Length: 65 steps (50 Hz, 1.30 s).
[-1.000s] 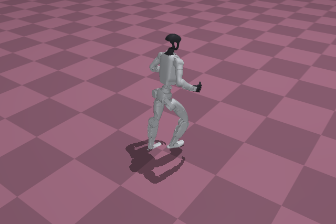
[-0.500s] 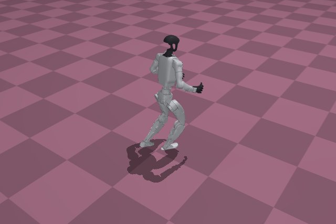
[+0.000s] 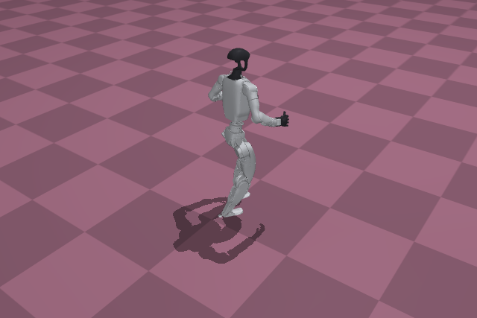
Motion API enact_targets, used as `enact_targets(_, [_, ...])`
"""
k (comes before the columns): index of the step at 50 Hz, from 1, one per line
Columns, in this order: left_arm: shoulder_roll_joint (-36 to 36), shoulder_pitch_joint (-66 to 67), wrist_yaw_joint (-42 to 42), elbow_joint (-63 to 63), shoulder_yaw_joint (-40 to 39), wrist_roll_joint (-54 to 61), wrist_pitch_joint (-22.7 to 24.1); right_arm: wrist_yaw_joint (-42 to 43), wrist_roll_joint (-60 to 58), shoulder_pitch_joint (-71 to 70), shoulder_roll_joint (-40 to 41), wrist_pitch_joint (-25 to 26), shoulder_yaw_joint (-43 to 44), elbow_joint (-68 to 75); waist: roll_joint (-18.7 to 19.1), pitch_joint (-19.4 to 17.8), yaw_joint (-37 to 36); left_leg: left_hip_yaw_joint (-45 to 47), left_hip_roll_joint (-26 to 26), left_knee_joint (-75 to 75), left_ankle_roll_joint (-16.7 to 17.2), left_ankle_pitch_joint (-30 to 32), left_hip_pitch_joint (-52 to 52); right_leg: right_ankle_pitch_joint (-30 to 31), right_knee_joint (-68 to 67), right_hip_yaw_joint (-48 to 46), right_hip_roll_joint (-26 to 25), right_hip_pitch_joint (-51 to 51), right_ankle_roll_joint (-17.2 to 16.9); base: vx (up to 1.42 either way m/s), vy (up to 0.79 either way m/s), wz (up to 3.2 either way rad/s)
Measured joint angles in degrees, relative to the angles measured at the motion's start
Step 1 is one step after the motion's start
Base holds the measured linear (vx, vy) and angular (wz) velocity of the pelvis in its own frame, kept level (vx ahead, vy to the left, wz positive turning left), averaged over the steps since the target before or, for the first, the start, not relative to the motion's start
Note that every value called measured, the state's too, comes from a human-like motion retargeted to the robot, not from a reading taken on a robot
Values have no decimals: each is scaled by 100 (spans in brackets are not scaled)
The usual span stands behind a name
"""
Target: Dance
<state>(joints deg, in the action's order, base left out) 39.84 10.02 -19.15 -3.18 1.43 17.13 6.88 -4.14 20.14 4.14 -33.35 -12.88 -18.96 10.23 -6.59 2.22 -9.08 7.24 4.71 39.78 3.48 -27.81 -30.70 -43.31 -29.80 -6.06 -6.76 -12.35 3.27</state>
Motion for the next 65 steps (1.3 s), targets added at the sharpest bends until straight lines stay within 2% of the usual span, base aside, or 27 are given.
enact_targets(6, [-143,18,-64,209,170,-70,-86,-330,-189,16,-49,134,-298,329,119,-125,-93,25,78,914,-67,-375,-80,-111,-419,-103,62,-80,-52,0,0,0])
enact_targets(8, [-220,-86,-126,429,273,-118,-114,-422,-220,-129,-57,162,-374,544,173,-146,-111,25,86,934,-121,-502,101,37,-47,-69,9,75,-63,5,2,-18])
enact_targets(11, [-347,18,-195,658,443,-216,-182,-448,-297,-141,-18,204,-465,729,282,-169,-81,-2,143,1205,-159,-687,285,31,-174,-91,-37,25,-101,-1,3,-19])
enact_targets(13, [-455,-8,-267,935,554,-315,-205,-429,-372,-253,10,194,-511,952,292,-109,-15,33,31,820,-191,-674,590,210,262,-52,-22,170,-139,6,5,-15])
enact_targets(16, [-561,117,-325,1179,700,-470,-249,-342,-484,-253,88,195,-537,1176,401,-83,86,64,44,731,-184,-821,807,219,188,-78,-45,126,-198,-1,7,-19])
enact_targets(19, [-667,94,-364,1509,809,-672,-224,-170,-627,-389,189,132,-554,1532,317,42,243,211,-254,-263,-247,-645,1235,404,673,-51,140,222,-302,5,8,-8])
enact_targets(27, [-506,20,-44,1619,832,-1134,10,420,-925,-536,267,-23,-506,2024,342,91,503,496,-454,-818,-228,-588,1462,198,185,-68,414,-120,-484,-2,9,-16])
enact_targets(35, [104,-343,675,810,438,-1492,429,992,-1071,-347,252,-299,-416,2187,-106,5,928,711,-1144,-1873,-339,-152,1789,-265,-1236,168,1061,-999,-604,-5,9,-9])
enact_targets(38, [349,-461,942,333,259,-1569,551,1137,-978,-181,217,-430,-367,2022,-432,-140,1181,790,-1540,-2336,-409,22,2042,-95,-2419,157,1607,-1648,-762,-4,6,-16])
enact_targets(42, [597,-533,1177,-233,98,-1637,614,1227,-603,88,179,-552,-285,1607,-804,-323,1525,805,-1987,-2970,-489,319,2374,76,-4087,263,2306,-2565,-712,-2,3,-11])
enact_targets(46, [692,-487,1252,-492,111,-1616,572,1193,-63,372,123,-599,-217,1135,-1072,-342,1772,716,-2268,-3570,-538,623,2692,172,-5109,526,2541,-3165,-679,0,0,0])
enact_targets(50, [610,-376,1193,-314,332,-1446,489,1102,379,574,0,-613,-218,737,-1288,-216,1820,674,-2395,-4125,-537,882,2991,129,-5138,526,2667,-3237,-668,9,-2,-16])
enact_targets(53, [504,-291,1144,234,576,-1199,479,1073,582,633,-237,-601,-210,426,-1292,-157,1673,668,-2244,-4160,-523,794,3165,6,-4413,185,2560,-2701,-677,15,-5,-29])
enact_targets(55, [428,-135,1134,550,683,-1094,439,1098,589,595,-364,-633,-212,294,-1432,-94,1549,733,-2245,-4170,-502,825,3240,-135,-3866,85,2553,-2368,-706,16,-9,-36])
enact_targets(57, [382,53,1117,943,734,-976,439,1182,579,496,-502,-641,-225,124,-1380,-107,1369,824,-1966,-3692,-471,555,3174,-279,-3043,-161,2250,-1779,-642,18,-10,-45])
enact_targets(60, [304,463,1048,1397,684,-842,382,1350,537,249,-650,-628,-206,-164,-1287,-98,1095,1047,-1337,-1667,-405,-307,2308,-328,-2062,-360,1794,-1249,-521,13,-10,-50])
enact_targets(62, [257,772,975,1581,630,-772,337,1463,532,58,-726,-648,-171,-399,-1197,-179,875,1068,-913,-140,-362,-758,1714,-342,-1861,-384,1535,-1115,-457,8,-10,-63])
enact_targets(65, [201,1192,771,1690,491,-614,296,1624,522,-259,-810,-648,-94,-803,-700,-277,472,947,44,2126,-255,-1153,724,-259,-1534,-456,748,-1005,-282,8,-7,-89])
